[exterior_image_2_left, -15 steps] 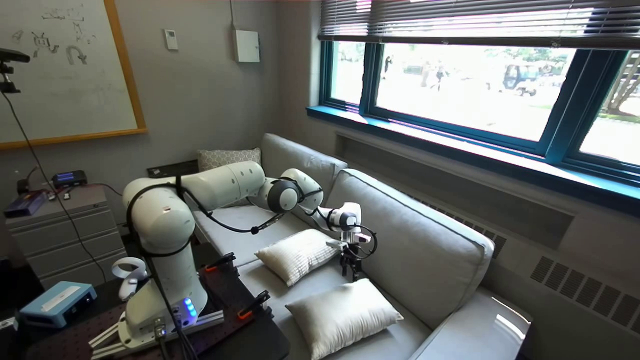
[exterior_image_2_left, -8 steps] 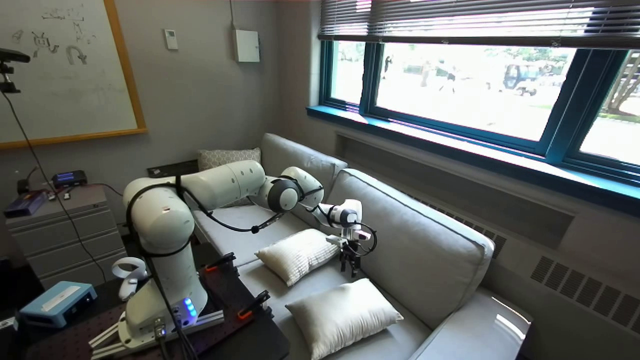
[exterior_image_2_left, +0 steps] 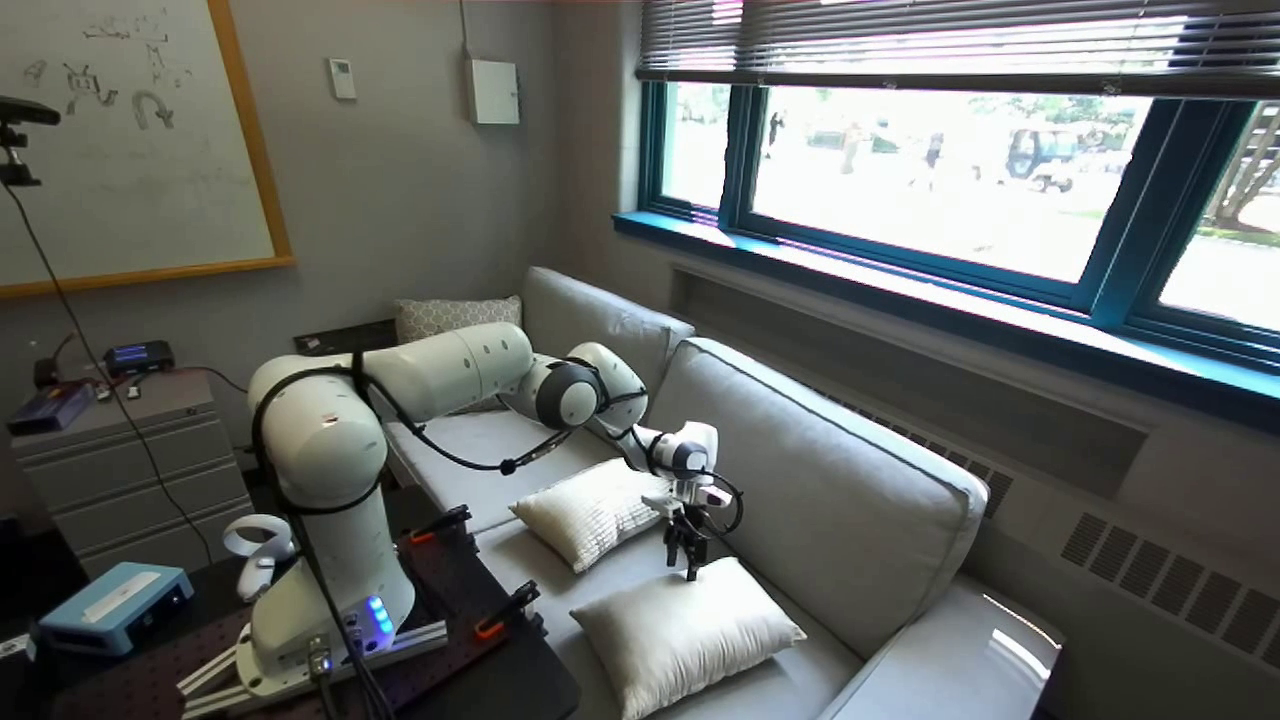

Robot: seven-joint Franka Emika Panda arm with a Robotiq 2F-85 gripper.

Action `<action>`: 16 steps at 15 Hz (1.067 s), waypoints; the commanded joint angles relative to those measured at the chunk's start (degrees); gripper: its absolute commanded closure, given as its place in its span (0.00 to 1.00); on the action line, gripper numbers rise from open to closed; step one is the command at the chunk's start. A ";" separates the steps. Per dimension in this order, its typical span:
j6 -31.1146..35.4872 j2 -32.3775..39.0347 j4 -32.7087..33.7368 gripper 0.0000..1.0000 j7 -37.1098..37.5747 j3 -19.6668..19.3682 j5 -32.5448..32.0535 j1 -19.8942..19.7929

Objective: Arrange the cushions, one in front of the other, against the arm rest

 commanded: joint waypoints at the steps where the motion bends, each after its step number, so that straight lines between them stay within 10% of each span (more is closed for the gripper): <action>1: 0.90 0.04 -4.24 0.00 2.68 0.24 0.25 0.68; 3: 0.30 0.04 -5.23 0.27 3.37 -0.32 0.05 1.18; 16: 3.61 -0.47 -5.72 1.00 12.67 -4.97 0.01 -2.44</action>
